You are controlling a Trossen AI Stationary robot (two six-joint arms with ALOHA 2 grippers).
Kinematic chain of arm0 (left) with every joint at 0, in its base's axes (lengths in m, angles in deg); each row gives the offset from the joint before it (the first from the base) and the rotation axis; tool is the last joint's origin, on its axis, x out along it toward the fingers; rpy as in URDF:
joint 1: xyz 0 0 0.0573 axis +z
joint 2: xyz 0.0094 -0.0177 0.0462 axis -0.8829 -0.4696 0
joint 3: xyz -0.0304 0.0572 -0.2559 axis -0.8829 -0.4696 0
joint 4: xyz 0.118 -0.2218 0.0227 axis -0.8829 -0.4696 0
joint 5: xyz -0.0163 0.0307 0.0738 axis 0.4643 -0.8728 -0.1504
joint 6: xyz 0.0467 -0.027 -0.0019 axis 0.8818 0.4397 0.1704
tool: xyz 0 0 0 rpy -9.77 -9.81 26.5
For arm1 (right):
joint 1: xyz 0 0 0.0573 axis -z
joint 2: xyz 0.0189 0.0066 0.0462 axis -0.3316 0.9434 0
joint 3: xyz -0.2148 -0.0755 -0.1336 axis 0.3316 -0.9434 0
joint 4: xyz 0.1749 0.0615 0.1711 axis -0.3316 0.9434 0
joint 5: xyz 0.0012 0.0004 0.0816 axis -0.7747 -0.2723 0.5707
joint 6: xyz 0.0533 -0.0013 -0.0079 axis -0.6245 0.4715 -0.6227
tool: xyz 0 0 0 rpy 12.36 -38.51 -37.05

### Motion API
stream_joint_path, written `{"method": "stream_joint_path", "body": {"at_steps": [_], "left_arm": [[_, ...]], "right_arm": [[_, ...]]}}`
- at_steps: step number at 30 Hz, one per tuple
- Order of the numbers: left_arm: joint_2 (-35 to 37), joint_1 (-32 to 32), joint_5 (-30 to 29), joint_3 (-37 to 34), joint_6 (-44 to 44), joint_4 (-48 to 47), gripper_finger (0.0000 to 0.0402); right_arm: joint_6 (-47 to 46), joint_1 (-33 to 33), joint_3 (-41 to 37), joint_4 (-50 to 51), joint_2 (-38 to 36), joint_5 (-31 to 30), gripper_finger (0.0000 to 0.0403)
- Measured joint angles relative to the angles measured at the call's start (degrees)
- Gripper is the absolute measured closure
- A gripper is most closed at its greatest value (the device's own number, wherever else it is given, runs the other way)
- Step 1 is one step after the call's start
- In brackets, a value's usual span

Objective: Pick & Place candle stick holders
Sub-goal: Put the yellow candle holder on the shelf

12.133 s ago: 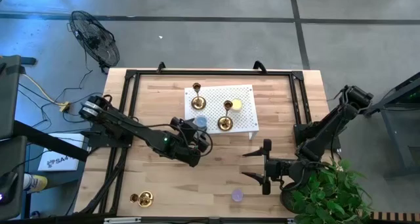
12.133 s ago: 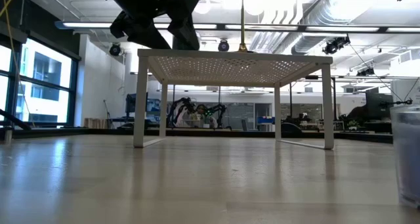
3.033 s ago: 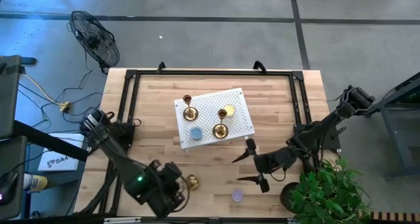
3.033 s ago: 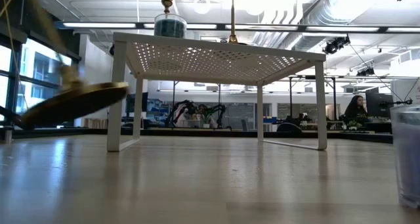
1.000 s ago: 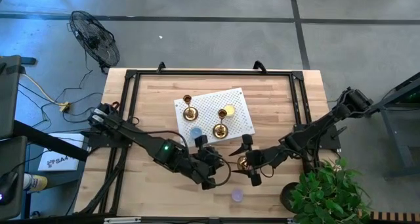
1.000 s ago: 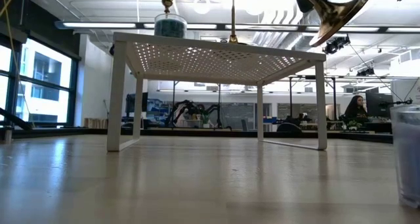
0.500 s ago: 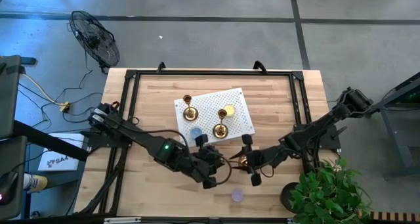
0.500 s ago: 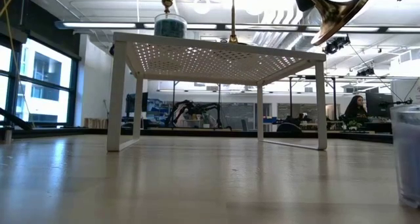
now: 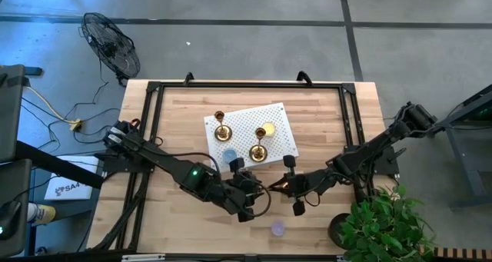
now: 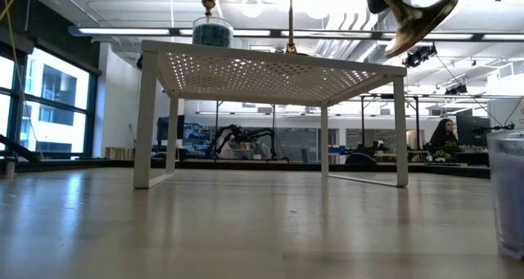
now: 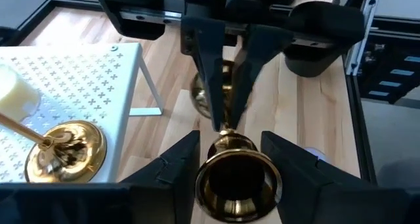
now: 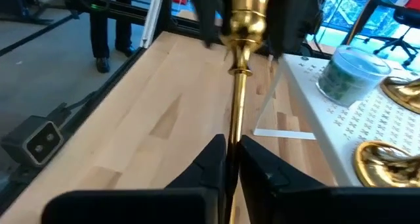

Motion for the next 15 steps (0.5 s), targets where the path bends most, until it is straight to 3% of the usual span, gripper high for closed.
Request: {"method": "stream_joint_path", "body": {"at_steps": [3,11,15], "left_arm": [[0.0,0.0,0.5,0.0,0.0,-0.1,0.0238],[0.0,0.0,1.9,0.0,0.0,0.0,0.0266],[0.0,0.0,1.8,0.0,0.0,-0.1,0.0254]], "right_arm": [[0.0,0.0,0.0,0.5,0.0,-0.5,0.0391],[-0.1,-0.1,0.0,0.8,0.0,1.3,0.0393],[0.0,-0.1,0.0,1.0,0.0,1.2,0.0393]]}}
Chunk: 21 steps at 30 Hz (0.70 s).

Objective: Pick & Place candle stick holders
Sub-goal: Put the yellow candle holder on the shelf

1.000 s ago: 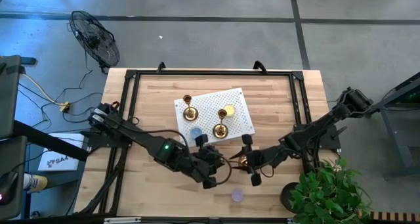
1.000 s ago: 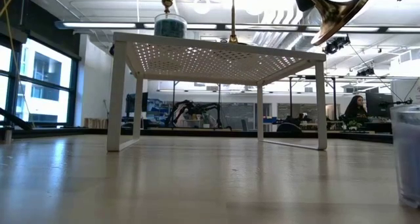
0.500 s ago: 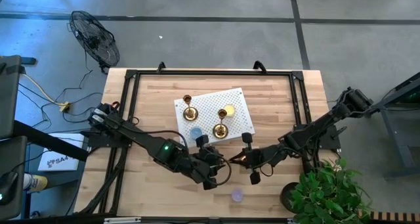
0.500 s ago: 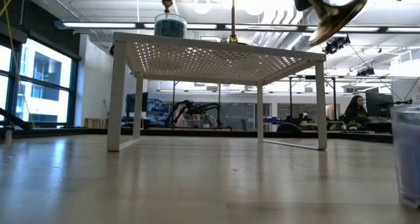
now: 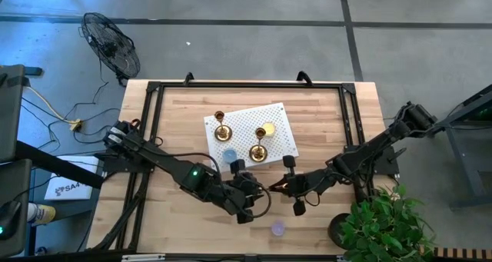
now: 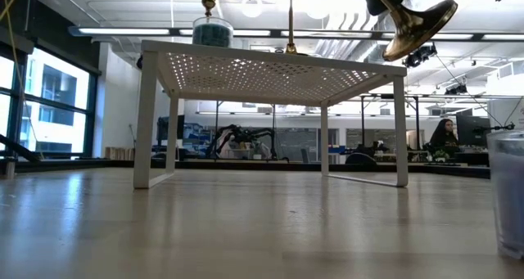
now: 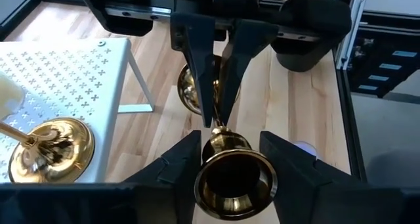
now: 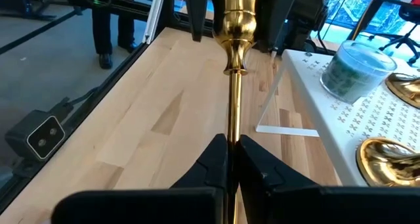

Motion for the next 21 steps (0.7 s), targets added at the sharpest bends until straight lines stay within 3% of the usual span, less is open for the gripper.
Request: {"method": "stream_joint_path", "body": {"at_steps": [13,21], "left_arm": [[0.0,0.0,-0.6,0.0,2.9,0.1,0.0232],[-0.6,-1.3,-6.6,-0.1,7.5,1.1,0.0232]], "right_arm": [[-0.4,0.0,0.0,0.7,0.0,0.9,0.0393],[-0.6,0.0,0.0,1.2,0.0,1.0,0.0393]]}}
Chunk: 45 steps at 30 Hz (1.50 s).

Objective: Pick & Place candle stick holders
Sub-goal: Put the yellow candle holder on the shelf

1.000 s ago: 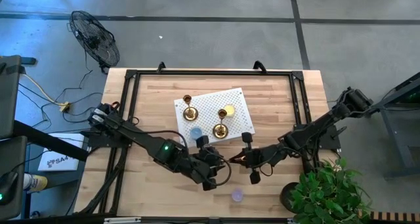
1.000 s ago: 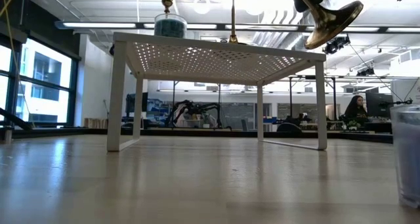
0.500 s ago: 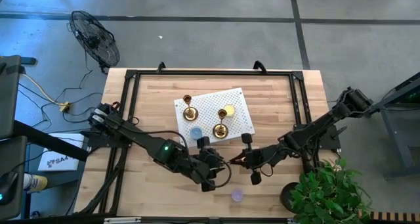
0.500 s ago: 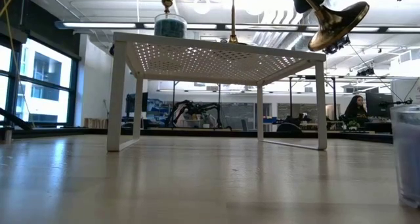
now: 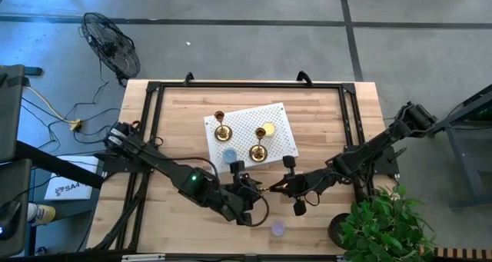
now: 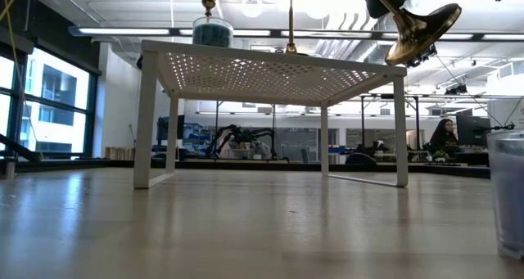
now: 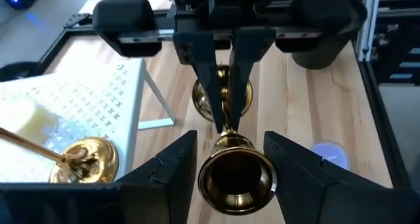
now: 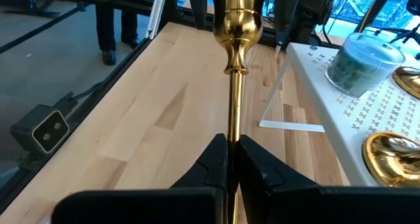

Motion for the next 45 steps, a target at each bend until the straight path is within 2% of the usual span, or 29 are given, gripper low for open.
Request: {"method": "stream_joint_path", "body": {"at_steps": [6,16,21,30,34,40,45], "left_arm": [[-0.2,0.1,0.0,0.0,-0.4,0.8,0.0221],[-0.2,0.2,3.1,0.0,-1.9,1.7,0.0098],[-0.2,-0.1,4.3,0.0,-2.8,5.3,0.0071],[4.2,-3.9,3.0,0.1,-3.0,7.4,0.0069],[6.3,-7.2,0.2,0.1,-3.0,6.7,0.0069],[8.1,-12.9,-9.2,0.1,-3.8,2.3,0.0069],[8.1,-17.4,-18.3,0.1,-6.7,-0.9,0.0069]], "right_arm": [[0.0,0.0,0.0,0.4,0.0,0.1,0.0393],[0.0,-0.2,0.0,1.1,0.1,2.0,0.0393],[0.2,-0.4,0.0,1.5,0.1,1.1,0.0393],[2.3,-3.9,0.0,2.6,-2.4,-8.5,0.0393],[3.5,-6.0,0.0,3.9,-5.6,-17.4,0.0393],[7.2,-7.7,0.0,1.9,-10.3,-30.6,0.0393],[11.5,-6.3,0.0,-4.1,-12.1,-34.2,0.0393]]}}
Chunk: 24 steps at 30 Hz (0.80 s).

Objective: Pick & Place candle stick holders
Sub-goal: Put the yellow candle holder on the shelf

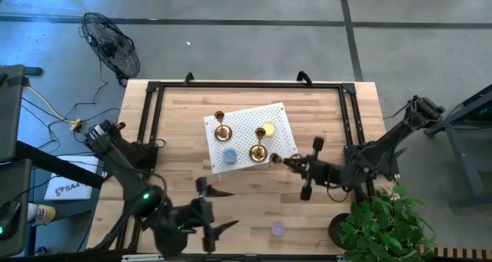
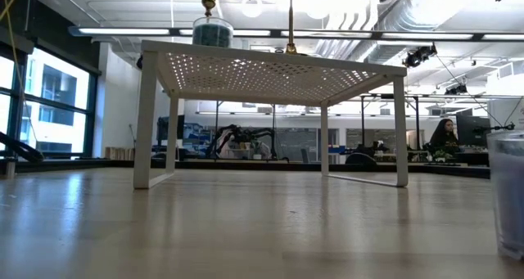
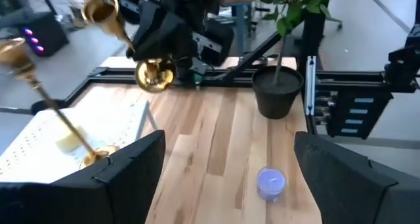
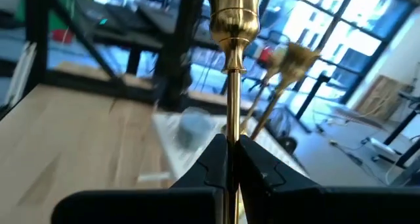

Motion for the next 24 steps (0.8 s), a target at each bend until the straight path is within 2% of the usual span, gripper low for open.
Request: {"method": "stream_joint_path", "body": {"at_steps": [7,12,16,24], "left_arm": [[0.0,-3.5,-5.7,0.0,-12.6,-6.6,0.0069],[0.0,-4.3,-5.2,0.0,-18.7,-10.8,0.0069],[0.0,-4.2,-3.5,0.0,-21.4,-13.2,0.0069],[0.0,-4.2,-2.9,-1.6,-22.7,-14.4,0.0069]], "right_arm": [[4.4,4.7,0.0,-7.9,-0.1,1.6,0.0393],[3.5,8.3,0.0,-9.6,-0.1,3.5,0.0393],[1.9,9.9,0.0,-9.6,-0.1,2.8,0.0393],[3.2,8.9,0.0,-13.4,-1.6,3.4,0.0393]]}}
